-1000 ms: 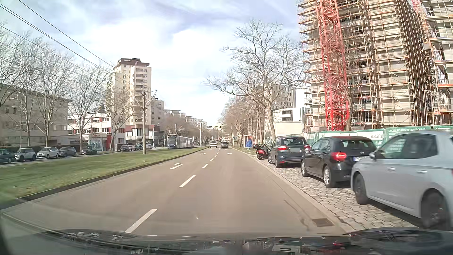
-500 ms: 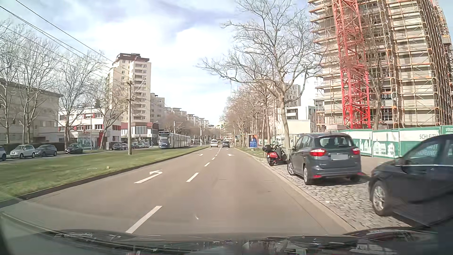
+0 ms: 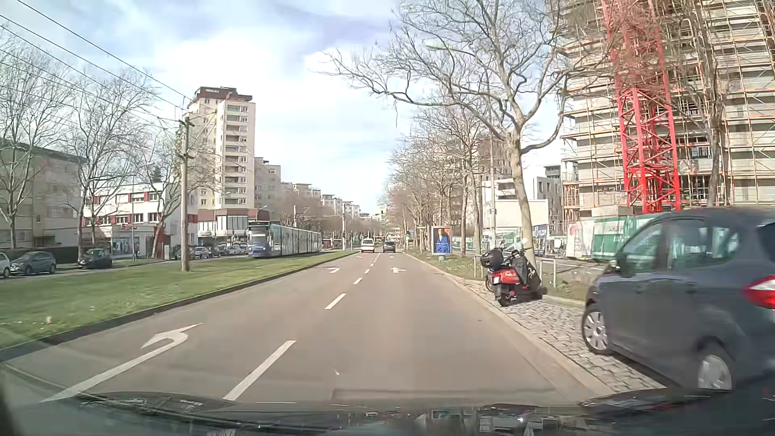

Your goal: Follow the waypoints while adhering to traffic rules and regulations

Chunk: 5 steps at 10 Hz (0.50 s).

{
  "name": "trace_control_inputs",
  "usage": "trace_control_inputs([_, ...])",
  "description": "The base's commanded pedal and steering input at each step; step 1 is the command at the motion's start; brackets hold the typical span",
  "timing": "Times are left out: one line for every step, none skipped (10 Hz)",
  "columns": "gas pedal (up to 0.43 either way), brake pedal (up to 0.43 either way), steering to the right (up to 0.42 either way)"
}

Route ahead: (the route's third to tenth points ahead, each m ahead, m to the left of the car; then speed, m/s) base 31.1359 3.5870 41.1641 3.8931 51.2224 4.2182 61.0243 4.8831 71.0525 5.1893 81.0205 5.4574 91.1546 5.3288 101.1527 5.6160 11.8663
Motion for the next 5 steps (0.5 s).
trace_control_inputs([0.079, 0.000, -0.004])
trace_control_inputs([0.079, 0.000, -0.003])
trace_control_inputs([0.079, 0.000, -0.003])
trace_control_inputs([0.067, 0.000, -0.002])
trace_control_inputs([0.067, 0.000, -0.002])
